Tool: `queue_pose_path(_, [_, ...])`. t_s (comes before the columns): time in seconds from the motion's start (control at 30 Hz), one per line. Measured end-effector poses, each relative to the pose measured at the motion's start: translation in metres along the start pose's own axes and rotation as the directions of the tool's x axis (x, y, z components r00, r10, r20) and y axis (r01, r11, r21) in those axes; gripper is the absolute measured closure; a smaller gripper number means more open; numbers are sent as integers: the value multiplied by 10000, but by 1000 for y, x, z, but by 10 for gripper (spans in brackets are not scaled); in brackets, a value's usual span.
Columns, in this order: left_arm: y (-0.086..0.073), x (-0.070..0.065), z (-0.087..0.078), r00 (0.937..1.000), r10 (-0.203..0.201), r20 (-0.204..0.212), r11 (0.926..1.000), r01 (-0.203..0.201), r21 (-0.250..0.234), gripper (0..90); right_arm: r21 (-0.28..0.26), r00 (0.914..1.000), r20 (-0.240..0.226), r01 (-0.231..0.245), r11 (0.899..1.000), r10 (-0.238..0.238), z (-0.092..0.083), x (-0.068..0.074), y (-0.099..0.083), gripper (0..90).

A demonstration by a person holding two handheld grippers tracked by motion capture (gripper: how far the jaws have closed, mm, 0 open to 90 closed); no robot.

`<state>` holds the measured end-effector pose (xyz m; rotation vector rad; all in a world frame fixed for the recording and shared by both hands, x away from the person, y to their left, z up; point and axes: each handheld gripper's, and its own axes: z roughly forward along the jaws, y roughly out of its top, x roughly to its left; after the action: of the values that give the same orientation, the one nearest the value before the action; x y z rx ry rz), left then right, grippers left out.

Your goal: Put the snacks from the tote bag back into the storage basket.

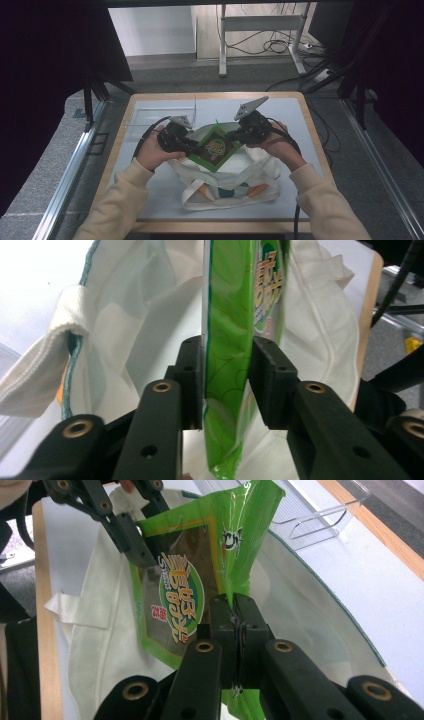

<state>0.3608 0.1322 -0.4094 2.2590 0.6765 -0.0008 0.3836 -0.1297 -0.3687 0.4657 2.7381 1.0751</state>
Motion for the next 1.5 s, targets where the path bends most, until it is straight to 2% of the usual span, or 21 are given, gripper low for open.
queue_pose_path(0.27, [-3, -2, -5, 10000, 34, -68, 10000, -35, -55, 724, -86, 9999, -154, -23, 10000, 22, 4, -2, -4, 836])
queue_pose_path(0.37, [-5, -3, -7, 9999, -4, -127, 9999, 2, -148, 725, -210, 9997, -159, -199, 9996, 196, 2, -3, -5, 775])
queue_pose_path(0.53, [-9, 0, -12, 9997, -66, -253, 9994, 58, -338, 724, -884, 9939, 380, -997, 9911, 1033, -7, -4, -15, 548])
queue_pose_path(0.57, [-9, 0, -13, 9995, -90, -298, 9992, 78, -383, 724, -1046, 9912, 468, -1188, 9874, 1242, -10, -5, -18, 522])
queue_pose_path(0.63, [-11, 0, -14, 9992, -169, -358, 9987, 152, -490, 724, -1255, 9800, 474, -1860, 9745, 1931, -14, -7, -24, 483])
queue_pose_path(0.67, [-12, -1, -14, 9992, -225, -320, 9980, 205, -595, 724, -1361, 9758, 502, -2046, 9693, 2130, -16, -6, -27, 465])
queue_pose_path(0.8, [-13, -2, -15, 9994, -233, -274, 9970, 212, -748, 724, -1438, 9665, 443, -2441, 9590, 2526, -19, -4, -37, 420])
queue_pose_path(1.17, [-17, -5, -16, 9993, -185, -324, 9933, 147, -1146, 723, -1240, 9577, 287, -2808, 9517, 2863, -9, 3, -52, 357])
queue_pose_path(1.3, [-19, -4, -17, 9991, -305, -301, 9908, 263, -1326, 723, -1209, 9565, 224, -2863, 9505, 2910, -4, 5, -55, 347])
queue_pose_path(1.5, [-20, -3, -20, 9991, -273, -317, 9902, 227, -1380, 723, -1077, 9557, 160, -2907, 9507, 2940, 2, 7, -59, 341])
